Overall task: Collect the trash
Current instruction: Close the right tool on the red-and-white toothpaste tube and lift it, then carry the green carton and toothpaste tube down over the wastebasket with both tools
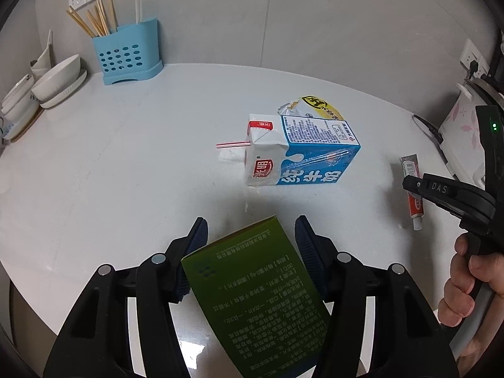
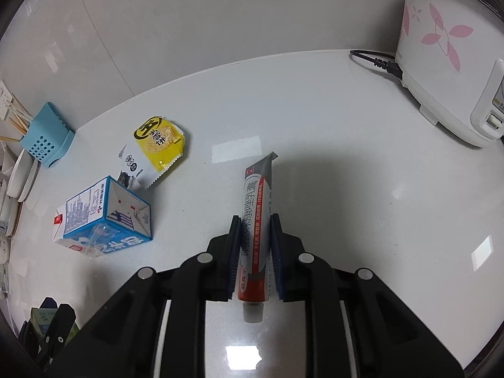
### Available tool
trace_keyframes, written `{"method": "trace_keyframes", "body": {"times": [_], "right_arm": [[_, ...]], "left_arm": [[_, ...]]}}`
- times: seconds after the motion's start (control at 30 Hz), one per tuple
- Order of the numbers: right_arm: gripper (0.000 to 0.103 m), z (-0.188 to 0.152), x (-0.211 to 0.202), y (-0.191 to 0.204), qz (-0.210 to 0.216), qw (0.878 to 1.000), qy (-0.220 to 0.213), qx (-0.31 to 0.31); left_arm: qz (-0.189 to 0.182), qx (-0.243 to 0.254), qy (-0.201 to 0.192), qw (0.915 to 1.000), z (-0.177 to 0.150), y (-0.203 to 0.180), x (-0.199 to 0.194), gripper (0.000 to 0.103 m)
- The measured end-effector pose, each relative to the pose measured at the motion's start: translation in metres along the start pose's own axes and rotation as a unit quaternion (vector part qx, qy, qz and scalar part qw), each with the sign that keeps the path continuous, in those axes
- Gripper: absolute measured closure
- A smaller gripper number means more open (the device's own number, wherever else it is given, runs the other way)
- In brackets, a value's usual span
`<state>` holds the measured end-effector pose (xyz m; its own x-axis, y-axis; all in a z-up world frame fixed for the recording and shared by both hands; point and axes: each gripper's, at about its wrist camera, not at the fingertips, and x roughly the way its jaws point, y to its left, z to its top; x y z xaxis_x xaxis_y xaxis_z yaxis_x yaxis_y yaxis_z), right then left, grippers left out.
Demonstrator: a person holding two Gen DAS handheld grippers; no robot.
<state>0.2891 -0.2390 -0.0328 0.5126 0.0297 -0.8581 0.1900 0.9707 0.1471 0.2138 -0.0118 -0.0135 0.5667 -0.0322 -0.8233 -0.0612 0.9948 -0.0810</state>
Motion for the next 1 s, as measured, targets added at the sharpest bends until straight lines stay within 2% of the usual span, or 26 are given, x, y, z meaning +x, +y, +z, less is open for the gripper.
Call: {"method": "trace_keyframes", "body": {"times": [0.6,1.0], "right_arm": [[0.085,-0.057,-0.101,0.0,0.033,0.996,-0.059,-0.058],[0.085,-0.122,-0.166,-0.001,0.053,0.989,-0.1,-0.092]], "left_arm": [[-0.011,0.04,-0.053,0.9977,-0.045,-0.012,-0.081,0.046],[-0.017,0.061,-0.087,0.9942,-0.099,-0.015,-0.136,0.046]]}}
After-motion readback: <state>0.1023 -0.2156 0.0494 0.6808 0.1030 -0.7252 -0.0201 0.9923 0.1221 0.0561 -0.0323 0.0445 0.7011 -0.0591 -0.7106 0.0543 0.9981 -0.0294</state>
